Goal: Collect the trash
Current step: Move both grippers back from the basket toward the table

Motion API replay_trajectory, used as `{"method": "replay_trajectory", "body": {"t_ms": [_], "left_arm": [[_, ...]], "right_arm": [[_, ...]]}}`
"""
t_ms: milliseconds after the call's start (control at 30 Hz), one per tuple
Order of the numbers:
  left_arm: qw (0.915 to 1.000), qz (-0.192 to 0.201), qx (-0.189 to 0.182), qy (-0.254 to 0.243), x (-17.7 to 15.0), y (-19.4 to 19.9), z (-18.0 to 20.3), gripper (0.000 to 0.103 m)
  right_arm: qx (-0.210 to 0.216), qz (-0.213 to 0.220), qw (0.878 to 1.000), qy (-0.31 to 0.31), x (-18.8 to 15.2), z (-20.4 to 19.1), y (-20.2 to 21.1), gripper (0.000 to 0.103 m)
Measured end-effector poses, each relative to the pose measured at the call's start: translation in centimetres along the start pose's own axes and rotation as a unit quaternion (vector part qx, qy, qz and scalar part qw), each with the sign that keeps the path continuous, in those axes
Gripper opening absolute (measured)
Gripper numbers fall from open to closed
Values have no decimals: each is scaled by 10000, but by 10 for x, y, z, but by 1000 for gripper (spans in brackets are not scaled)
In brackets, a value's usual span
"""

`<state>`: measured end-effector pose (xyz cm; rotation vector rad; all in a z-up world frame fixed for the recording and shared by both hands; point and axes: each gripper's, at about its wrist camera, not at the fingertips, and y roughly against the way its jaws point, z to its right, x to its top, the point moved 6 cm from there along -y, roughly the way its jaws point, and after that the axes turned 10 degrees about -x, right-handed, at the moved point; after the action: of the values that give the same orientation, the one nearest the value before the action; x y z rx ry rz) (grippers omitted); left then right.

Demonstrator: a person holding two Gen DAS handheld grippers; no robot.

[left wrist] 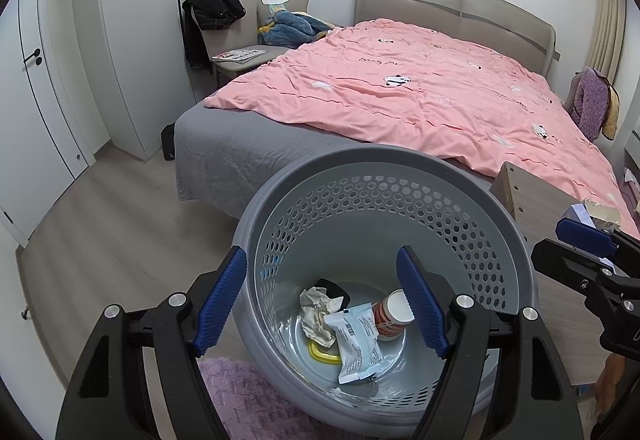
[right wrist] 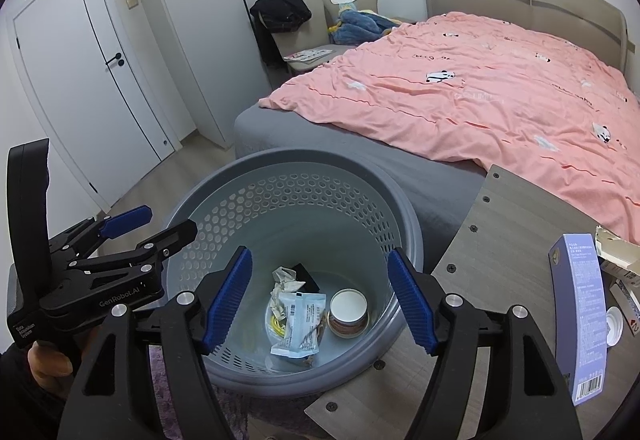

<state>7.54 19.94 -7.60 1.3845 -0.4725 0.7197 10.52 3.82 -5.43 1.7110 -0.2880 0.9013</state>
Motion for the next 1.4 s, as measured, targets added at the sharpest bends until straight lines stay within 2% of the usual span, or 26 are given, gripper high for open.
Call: {"method": "replay_trajectory", "body": {"t_ms": [567, 900, 1167, 1400], "left_arm": [[9999, 21, -24, -108, -5, 13, 18, 75], [9994, -24, -199, -292, -12, 16, 41, 76], [9979, -116, -386, -500, -20, 14, 68, 76], [9949, -265, -611, -760, -26, 9, 105, 76]], "right_arm": [[-26, 93, 9997, -212, -11, 15, 18, 71], [-108, 104, 9992, -381, -21, 31, 28, 72], [-292, 95, 9975, -630, -38, 59, 40, 73], [-700, 159, 9932, -915, -59, 102, 64, 73]]}}
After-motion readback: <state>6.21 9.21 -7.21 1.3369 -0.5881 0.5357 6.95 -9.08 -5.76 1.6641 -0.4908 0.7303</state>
